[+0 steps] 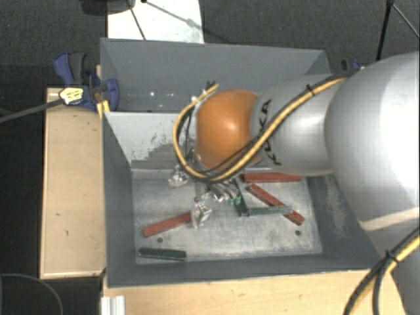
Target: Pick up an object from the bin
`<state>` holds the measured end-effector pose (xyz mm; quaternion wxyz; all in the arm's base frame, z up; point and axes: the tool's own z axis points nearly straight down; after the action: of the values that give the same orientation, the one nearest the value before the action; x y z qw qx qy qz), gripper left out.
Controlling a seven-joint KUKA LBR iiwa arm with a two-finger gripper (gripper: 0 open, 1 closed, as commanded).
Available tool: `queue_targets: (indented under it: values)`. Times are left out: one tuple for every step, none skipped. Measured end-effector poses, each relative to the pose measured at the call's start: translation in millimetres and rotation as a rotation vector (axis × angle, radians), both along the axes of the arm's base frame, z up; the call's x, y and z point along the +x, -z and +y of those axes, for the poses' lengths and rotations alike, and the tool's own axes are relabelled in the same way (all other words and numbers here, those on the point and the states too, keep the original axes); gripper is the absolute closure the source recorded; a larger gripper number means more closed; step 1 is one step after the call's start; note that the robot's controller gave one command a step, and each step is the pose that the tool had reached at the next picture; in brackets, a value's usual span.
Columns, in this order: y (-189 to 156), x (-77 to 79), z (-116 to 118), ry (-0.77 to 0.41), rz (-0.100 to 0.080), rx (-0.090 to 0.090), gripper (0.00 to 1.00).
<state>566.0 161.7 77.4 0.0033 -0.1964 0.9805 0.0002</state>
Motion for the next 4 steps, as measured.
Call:
queue_targets:
  values:
    - [5.2,1.8,0.3,-0.028,-0.018,0.008,1.00]
    - [4.8,0.2,-0.4,-0.032,-0.015,0.007,1.00]
    - [4.3,-0.5,-0.6,-0.033,-0.010,0.004,1.00]
    - [2.0,-1.2,-0.8,-0.031,-0.002,0.002,1.00]
